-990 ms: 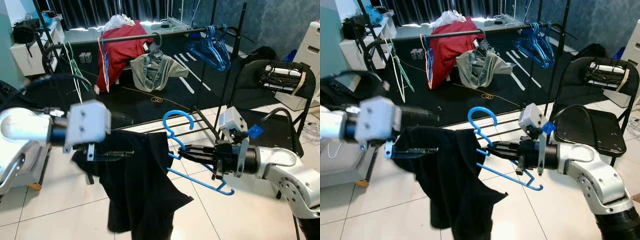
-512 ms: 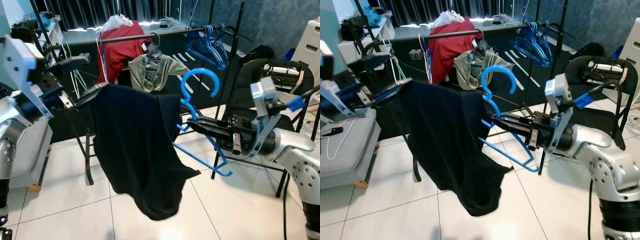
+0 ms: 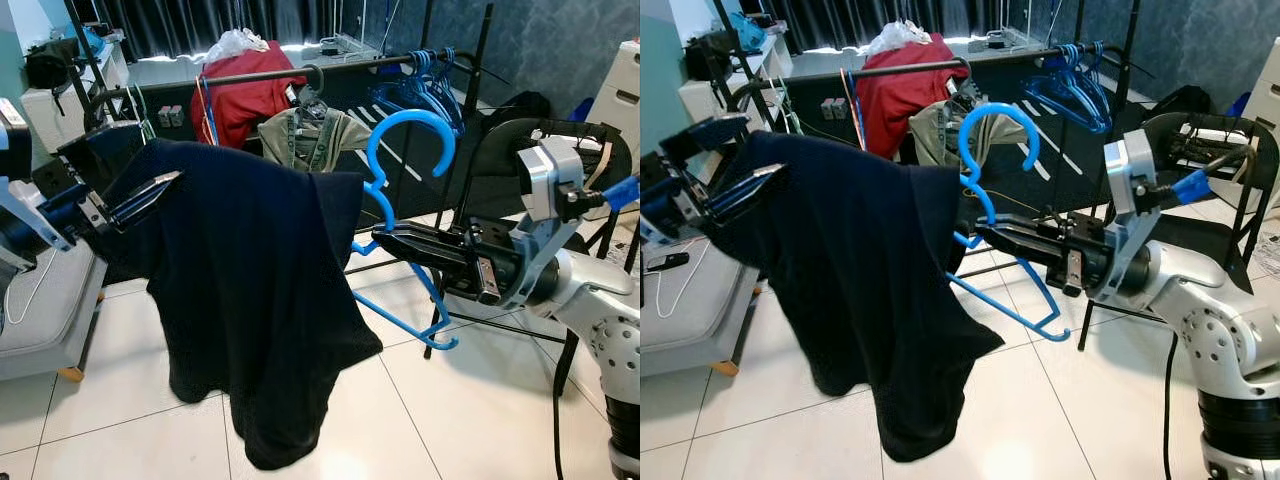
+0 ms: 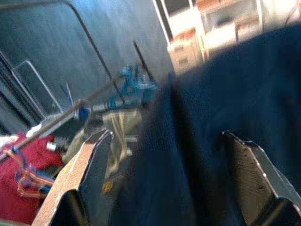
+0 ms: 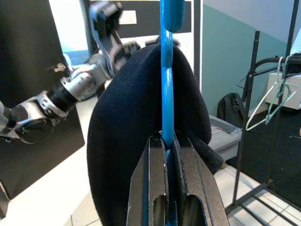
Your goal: Hang hanger
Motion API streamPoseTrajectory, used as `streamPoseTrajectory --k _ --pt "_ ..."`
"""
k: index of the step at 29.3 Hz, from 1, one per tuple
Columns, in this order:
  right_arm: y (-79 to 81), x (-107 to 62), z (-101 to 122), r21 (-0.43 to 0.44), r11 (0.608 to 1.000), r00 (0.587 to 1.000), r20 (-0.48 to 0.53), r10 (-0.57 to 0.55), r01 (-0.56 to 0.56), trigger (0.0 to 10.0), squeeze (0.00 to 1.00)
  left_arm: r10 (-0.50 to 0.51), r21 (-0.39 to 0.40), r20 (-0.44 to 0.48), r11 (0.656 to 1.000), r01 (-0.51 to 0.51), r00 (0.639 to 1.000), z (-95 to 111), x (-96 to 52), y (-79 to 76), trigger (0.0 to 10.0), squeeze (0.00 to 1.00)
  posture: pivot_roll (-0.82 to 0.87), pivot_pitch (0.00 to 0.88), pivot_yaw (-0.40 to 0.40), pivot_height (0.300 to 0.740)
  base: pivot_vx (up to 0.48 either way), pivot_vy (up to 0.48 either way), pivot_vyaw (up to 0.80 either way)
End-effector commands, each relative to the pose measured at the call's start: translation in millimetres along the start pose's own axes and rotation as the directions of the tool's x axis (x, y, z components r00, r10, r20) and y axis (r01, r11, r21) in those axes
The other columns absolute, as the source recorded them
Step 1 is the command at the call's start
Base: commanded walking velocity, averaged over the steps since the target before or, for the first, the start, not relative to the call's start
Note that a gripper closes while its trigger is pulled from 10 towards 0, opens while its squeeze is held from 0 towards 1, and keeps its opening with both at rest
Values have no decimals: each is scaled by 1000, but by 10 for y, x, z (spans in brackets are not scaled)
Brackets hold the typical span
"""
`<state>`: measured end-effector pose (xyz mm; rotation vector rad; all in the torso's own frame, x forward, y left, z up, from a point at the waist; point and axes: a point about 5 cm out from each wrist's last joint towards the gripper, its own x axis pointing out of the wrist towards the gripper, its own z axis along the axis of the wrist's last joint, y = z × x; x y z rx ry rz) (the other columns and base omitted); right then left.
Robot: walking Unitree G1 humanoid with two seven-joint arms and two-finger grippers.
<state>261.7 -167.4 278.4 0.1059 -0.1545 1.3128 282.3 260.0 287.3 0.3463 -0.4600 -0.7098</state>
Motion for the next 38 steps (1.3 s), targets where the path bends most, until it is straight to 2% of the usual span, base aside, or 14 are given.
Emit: streamPoseTrajectory --k 1,7,14,15,27,29,30,31,32,33,35,36,37,38 --pt "86 37 173 -48 997 997 55 61 -59 0 0 -27 33 -79 999 30 997 -88 -36 -17 10000 0 -101 19 60 740 0 0 0" --pt "87 23 215 -45 997 996 60 62 -59 0 0 -120 -4 -105 993 120 987 -130 -39 -120 10000 0 -102 18 59 740 0 0 0" --pt "90 32 220 -46 997 996 63 64 -61 0 0 -151 -19 -101 989 150 983 -145 -33 -161 10000 0 -102 18 59 740 0 0 0" --pt "89 34 217 -46 997 996 61 64 -61 0 0 -142 -22 -89 990 140 986 -150 -19 -163 314 0 -105 15 59 740 0 0 0" --pt "72 8 218 -48 998 998 48 38 -35 0 0 -61 7 -30 998 62 998 -71 4 -49 0 0 -108 14 56 740 0 0 0" --pt "16 -114 167 -57 998 999 -12 -36 35 0 0 99 115 -86 989 -89 991 -65 -105 215 0 0 -108 19 56 740 0 0 0" --pt "16 -114 167 -57 998 999 -12 -36 35 0 0 99 115 -86 989 -89 991 -65 -105 215 0 0 -108 19 56 740 0 0 0" --pt "-18 -189 132 -64 995 995 -52 -82 79 0 0 194 172 -110 970 -173 975 -53 -187 366 0 0 -109 19 55 740 0 0 0" --pt "-18 -189 132 -64 995 995 -52 -82 79 0 0 194 172 -110 970 -173 975 -53 -187 366 0 0 -109 19 55 740 0 0 0" --pt "-54 -278 71 -72 989 985 -109 -134 127 0 0 315 240 -124 930 -280 941 -14 -282 546 0 0 -109 19 55 740 0 0 0" --pt "-54 -278 71 -72 989 985 -109 -134 127 0 0 315 240 -124 930 -280 941 -14 -282 546 0 0 -109 19 55 740 0 0 0" --pt "-73 -362 -15 -70 984 969 -175 -175 165 0 0 400 283 -116 891 -355 909 45 -358 676 0 0 -111 19 53 740 0 0 0" --pt "-73 -362 -15 -70 984 969 -175 -175 165 0 0 400 283 -116 891 -355 909 45 -358 676 0 0 -111 19 53 740 0 0 0" --pt "-73 -439 -162 -60 979 941 -270 -204 195 0 0 467 324 -100 850 -415 879 110 -399 766 0 0 -107 14 47 740 0 0 0"
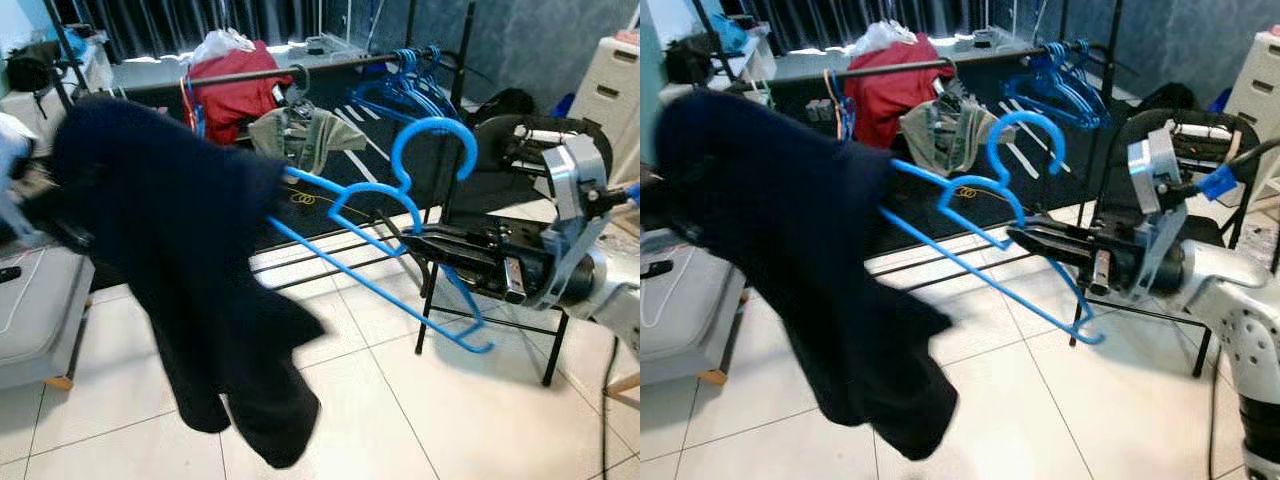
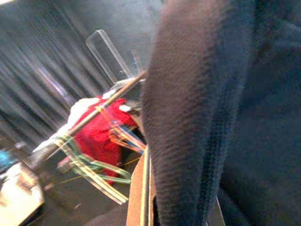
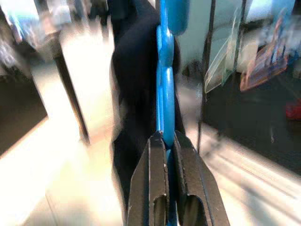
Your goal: Hang hanger
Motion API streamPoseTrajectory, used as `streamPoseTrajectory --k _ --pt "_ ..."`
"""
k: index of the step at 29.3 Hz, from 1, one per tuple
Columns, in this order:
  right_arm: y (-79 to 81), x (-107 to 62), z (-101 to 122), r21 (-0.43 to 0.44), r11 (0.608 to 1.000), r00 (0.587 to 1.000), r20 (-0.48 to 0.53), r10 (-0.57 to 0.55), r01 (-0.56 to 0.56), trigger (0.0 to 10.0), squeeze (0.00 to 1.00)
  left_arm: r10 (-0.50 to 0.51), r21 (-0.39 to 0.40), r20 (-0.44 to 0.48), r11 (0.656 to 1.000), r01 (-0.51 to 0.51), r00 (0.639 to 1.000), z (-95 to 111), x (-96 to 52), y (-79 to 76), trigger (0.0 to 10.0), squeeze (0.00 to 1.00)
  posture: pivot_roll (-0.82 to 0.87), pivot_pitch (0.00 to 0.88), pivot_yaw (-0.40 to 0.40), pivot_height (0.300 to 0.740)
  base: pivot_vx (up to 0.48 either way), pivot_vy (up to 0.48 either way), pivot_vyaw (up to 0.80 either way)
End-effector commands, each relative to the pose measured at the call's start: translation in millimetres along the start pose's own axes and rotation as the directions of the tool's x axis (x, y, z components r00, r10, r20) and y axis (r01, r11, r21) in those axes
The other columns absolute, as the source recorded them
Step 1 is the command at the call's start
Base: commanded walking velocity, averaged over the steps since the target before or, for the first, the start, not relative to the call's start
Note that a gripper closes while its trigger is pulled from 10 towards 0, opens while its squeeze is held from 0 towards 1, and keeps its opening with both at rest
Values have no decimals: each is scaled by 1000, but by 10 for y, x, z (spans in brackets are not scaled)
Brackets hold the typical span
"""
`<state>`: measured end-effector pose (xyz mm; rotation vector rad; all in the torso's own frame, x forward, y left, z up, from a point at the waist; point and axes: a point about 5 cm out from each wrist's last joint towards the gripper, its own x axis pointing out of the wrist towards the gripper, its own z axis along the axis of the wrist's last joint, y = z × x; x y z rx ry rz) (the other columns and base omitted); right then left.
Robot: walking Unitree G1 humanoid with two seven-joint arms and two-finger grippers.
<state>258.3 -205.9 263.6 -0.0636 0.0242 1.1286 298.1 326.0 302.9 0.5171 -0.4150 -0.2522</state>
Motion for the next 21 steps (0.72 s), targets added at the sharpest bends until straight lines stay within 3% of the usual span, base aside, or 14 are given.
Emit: streamPoseTrajectory --k 1,2,4,8,10,13,14,15,16,17,18,19,20,21 --pt "11 -47 -269 26 999 987 -157 -26 30 0 0 140 92 17 986 -141 990 142 -48 253 0 0 -107 13 46 740 0 0 0" --pt "11 -47 -269 26 999 987 -157 -26 30 0 0 140 92 17 986 -141 990 142 -48 253 0 0 -107 13 46 740 0 0 0" --pt "69 -84 -527 44 999 952 -305 -15 30 0 0 165 118 23 979 -166 986 172 -23 244 0 0 -108 13 47 740 0 0 0" --pt "90 -81 -542 49 999 953 -302 -7 23 0 0 160 127 0 979 -159 987 133 -17 206 0 0 -108 13 47 740 0 0 0" --pt "108 -56 -329 60 998 987 -163 12 -3 0 0 184 159 -124 974 -163 975 -85 -38 120 0 0 -111 20 48 740 0 0 0" --pt "77 -46 -205 32 999 996 -92 -11 14 0 0 152 136 -169 982 -130 974 -197 -24 -14 0 0 -116 23 49 740 0 0 0" --pt "2 -29 -122 -8 997 996 -38 -77 77 10000 0 77 59 -206 996 -66 976 -301 12 -241 1961 0 -112 26 49 740 0 0 0" --pt "2 -29 -122 -8 997 996 -38 -77 77 10000 0 77 59 -206 996 -66 976 -301 12 -241 1961 0 -112 26 49 740 0 0 0" --pt "-108 53 -110 -9 983 983 26 -184 184 10000 0 -65 -47 -223 997 55 973 -419 69 -709 6706 0 -112 22 49 740 0 0 0" --pt "-108 53 -110 -9 983 983 26 -184 184 10000 0 -65 -47 -223 997 55 973 -419 69 -709 6706 0 -112 22 49 740 0 0 0" --pt "-154 229 -206 41 960 956 84 -281 278 10000 0 -152 -221 -238 970 99 959 -535 81 -1264 10000 0 -117 20 49 740 0 0 0" --pt "-154 229 -206 41 960 956 84 -281 278 10000 0 -152 -221 -238 970 99 959 -535 81 -1264 10000 0 -117 20 49 740 0 0 0" --pt "-146 397 -385 88 913 909 92 -405 398 10000 0 -142 -306 -317 951 40 938 -646 15 -1729 10000 0 -112 12 44 740 0 0 0" --pt "-58 475 -614 184 849 855 73 -514 495 10000 0 -77 -357 -423 930 -87 903 -709 -171 -2061 10000 0 -109 9 39 740 0 0 0"
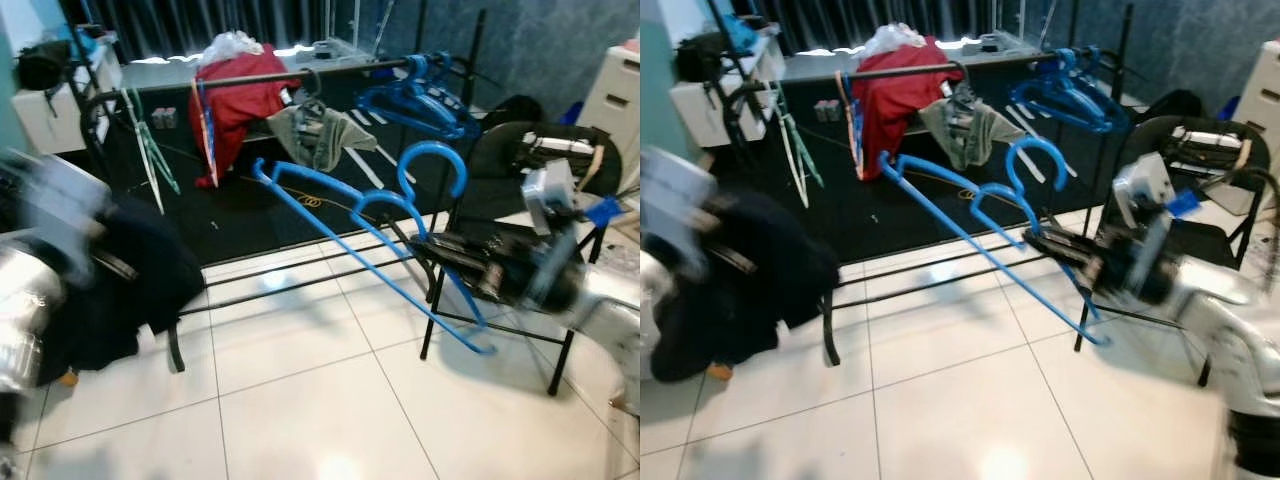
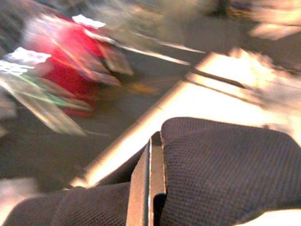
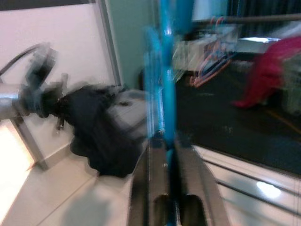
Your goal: Hang hanger
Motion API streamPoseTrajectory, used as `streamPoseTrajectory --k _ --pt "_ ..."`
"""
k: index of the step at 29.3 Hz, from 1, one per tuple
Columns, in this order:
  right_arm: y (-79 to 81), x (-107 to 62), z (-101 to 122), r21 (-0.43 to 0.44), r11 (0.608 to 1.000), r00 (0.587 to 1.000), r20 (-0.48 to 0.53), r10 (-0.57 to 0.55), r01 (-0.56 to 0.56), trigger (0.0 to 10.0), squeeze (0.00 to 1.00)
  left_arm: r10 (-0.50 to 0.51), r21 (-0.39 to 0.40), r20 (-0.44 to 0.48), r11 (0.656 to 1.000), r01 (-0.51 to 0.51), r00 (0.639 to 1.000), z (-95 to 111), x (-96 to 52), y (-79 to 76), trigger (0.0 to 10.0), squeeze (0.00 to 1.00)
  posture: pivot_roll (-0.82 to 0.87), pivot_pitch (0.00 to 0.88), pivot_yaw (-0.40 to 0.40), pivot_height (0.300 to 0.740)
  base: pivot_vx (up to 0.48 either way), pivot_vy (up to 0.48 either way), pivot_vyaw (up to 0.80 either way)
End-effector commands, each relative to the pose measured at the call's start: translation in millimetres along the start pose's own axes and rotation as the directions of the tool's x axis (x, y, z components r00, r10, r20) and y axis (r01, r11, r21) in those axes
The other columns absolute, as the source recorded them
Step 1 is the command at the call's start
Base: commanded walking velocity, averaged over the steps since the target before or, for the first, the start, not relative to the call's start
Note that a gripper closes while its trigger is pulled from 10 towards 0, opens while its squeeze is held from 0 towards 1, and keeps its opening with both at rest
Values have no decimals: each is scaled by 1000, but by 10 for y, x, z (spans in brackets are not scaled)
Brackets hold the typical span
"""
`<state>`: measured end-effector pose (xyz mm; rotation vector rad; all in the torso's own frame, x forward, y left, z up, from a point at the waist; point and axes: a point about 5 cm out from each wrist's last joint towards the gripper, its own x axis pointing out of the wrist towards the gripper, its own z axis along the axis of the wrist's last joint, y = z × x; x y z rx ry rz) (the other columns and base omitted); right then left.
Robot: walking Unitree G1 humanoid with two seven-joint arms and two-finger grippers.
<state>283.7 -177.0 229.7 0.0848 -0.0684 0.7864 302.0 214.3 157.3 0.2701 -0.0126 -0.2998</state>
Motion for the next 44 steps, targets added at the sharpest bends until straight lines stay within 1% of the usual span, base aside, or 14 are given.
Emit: streamPoseTrajectory --k 1,2,4,6,7,10,13,15,18,24,27,32,33,44 --pt "32 33 -302 58 979 980 -33 -194 195 10000 0 88 -90 -86 991 -96 992 -157 -52 -342 10000 0 -109 9 39 740 0 0 0" --pt "94 2 -451 109 956 962 -49 -269 272 10000 0 167 -129 -155 974 -187 974 -274 -156 -479 10000 0 -111 10 37 740 0 0 0" --pt "94 2 -451 109 956 962 -49 -269 272 10000 0 167 -129 -155 974 -187 974 -274 -156 -479 10000 0 -111 10 37 740 0 0 0" --pt "300 -263 -828 46 930 920 -166 -354 366 10000 0 273 -135 -231 942 -309 934 -434 -590 -723 10000 0 -91 0 11 740 0 0 744" --pt "300 -263 -828 46 930 920 -166 -354 366 10000 0 273 -135 -231 942 -309 934 -434 -590 -723 10000 0 -91 0 11 740 0 0 744" --pt "240 -386 -874 -35 909 890 -189 -414 415 10000 0 359 -109 -202 916 -386 911 -455 -795 -714 10000 0 -80 0 2 740 0 0 744" --pt "152 -397 -846 -68 896 878 -180 -443 438 10000 0 403 -71 -181 905 -420 897 -429 -820 -663 10000 0 -75 0 -2 740 0 0 744" --pt "13 -341 -846 -122 890 872 -179 -456 440 10000 0 408 -155 -167 888 -433 897 -368 -668 -507 10000 0 -79 0 -7 740 0 0 747" --pt "-14 -343 -867 -160 878 861 -182 -475 451 10000 0 398 -209 -187 877 -432 898 -327 -684 -494 10000 0 -78 0 -3 740 0 0 750" --pt "53 -463 -910 -171 864 843 -195 -501 474 10000 0 355 -335 -263 838 -430 897 -334 -936 -671 10000 0 -64 0 5 740 0 0 748" --pt "97 -557 -962 -151 870 842 -222 -493 470 10000 0 339 -428 -278 794 -432 899 -376 -1074 -710 10000 0 -59 13 -1 740 0 0 748" --pt "53 -626 -1020 -79 875 843 -240 -481 477 10000 0 311 -476 -255 784 -399 916 -358 -1072 -757 10000 0 -61 24 -14 740 0 0 745" --pt "-30 -694 -1038 -2 868 842 -243 -481 496 10000 0 282 -518 -233 774 -365 931 -314 -1010 -815 10000 0 -61 27 -16 740 0 0 744" --pt "49 -568 -1010 44 893 880 -203 -430 447 10000 0 214 -552 -158 790 -266 964 -219 -852 -780 10000 0 -52 38 -3 740 0 0 745"
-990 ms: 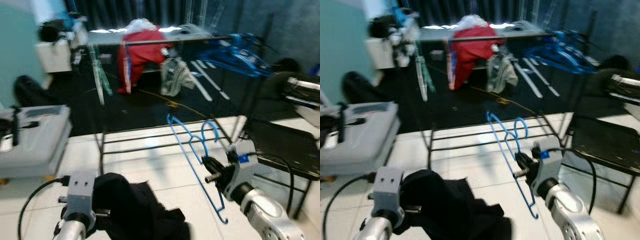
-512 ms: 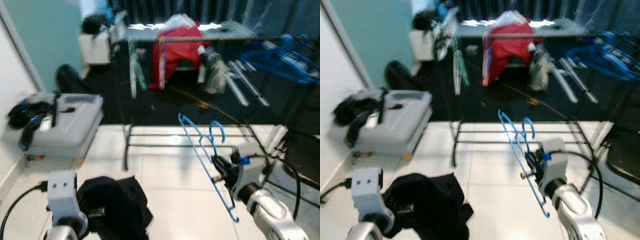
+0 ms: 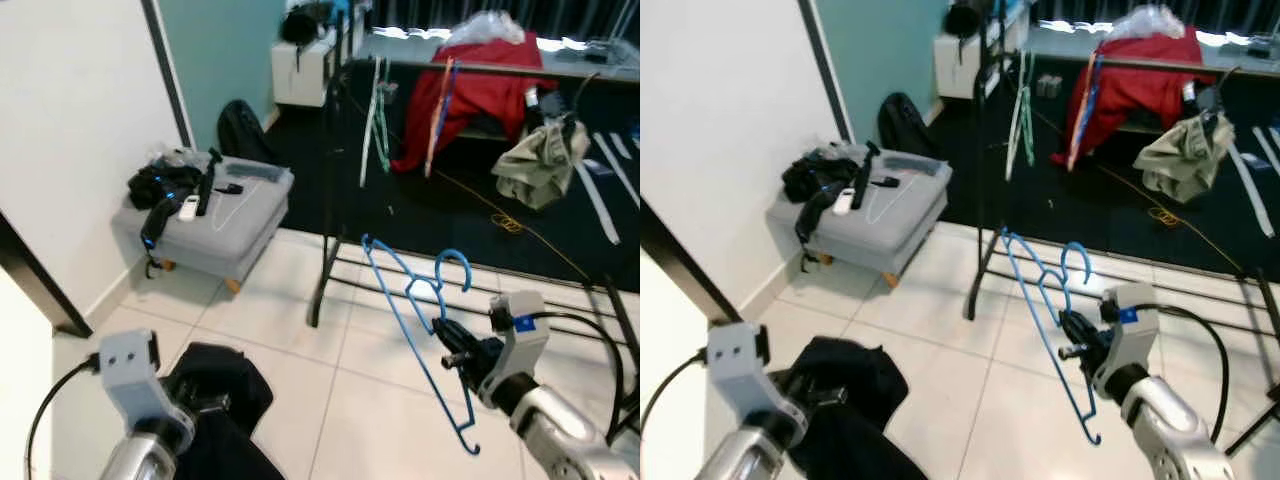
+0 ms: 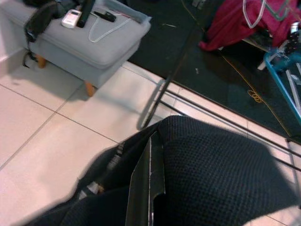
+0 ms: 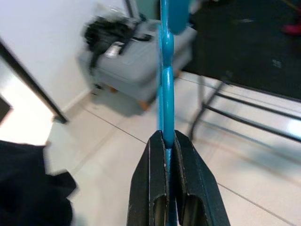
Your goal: Hang hanger
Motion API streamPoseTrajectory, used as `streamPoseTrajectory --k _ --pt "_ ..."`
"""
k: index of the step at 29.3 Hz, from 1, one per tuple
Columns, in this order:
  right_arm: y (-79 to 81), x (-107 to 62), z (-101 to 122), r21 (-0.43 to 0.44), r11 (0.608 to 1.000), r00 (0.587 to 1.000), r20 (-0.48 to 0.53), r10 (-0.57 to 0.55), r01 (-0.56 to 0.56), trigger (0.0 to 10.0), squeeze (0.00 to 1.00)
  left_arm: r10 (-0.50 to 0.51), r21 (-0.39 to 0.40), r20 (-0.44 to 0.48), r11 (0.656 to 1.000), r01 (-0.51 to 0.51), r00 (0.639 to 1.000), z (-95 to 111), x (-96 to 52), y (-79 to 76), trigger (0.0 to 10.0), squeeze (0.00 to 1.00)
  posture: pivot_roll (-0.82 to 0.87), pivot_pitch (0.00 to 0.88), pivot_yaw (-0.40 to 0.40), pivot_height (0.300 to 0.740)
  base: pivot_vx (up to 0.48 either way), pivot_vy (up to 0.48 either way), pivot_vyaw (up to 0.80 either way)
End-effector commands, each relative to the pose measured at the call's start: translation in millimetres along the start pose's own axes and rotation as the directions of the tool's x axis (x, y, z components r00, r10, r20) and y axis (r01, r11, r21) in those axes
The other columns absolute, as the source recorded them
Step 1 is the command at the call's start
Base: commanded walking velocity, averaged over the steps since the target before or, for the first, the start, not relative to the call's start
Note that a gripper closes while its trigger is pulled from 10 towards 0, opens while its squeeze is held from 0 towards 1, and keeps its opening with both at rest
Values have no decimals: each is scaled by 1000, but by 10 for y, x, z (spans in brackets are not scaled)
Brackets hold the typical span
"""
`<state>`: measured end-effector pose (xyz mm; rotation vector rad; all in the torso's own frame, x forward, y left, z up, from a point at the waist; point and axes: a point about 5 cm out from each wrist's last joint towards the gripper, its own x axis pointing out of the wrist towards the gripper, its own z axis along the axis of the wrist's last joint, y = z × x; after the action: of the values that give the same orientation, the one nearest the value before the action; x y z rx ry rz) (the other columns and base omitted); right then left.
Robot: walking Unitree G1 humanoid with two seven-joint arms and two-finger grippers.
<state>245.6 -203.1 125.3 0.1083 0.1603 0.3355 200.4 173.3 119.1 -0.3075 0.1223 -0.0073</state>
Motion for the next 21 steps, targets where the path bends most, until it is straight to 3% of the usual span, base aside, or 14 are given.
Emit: streamPoseTrajectory --k 1,21 --pt "14 -20 -16 -4 1000 1000 -1 0 0 10000 0 -23 -11 -10 1000 23 1000 -9 -7 7 10000 0 -52 38 -3 740 0 0 744" --pt "38 -3 16 -6 1000 1000 14 19 -19 10000 0 -13 32 -18 999 13 1000 52 88 59 10000 0 -60 60 23 740 0 0 748"
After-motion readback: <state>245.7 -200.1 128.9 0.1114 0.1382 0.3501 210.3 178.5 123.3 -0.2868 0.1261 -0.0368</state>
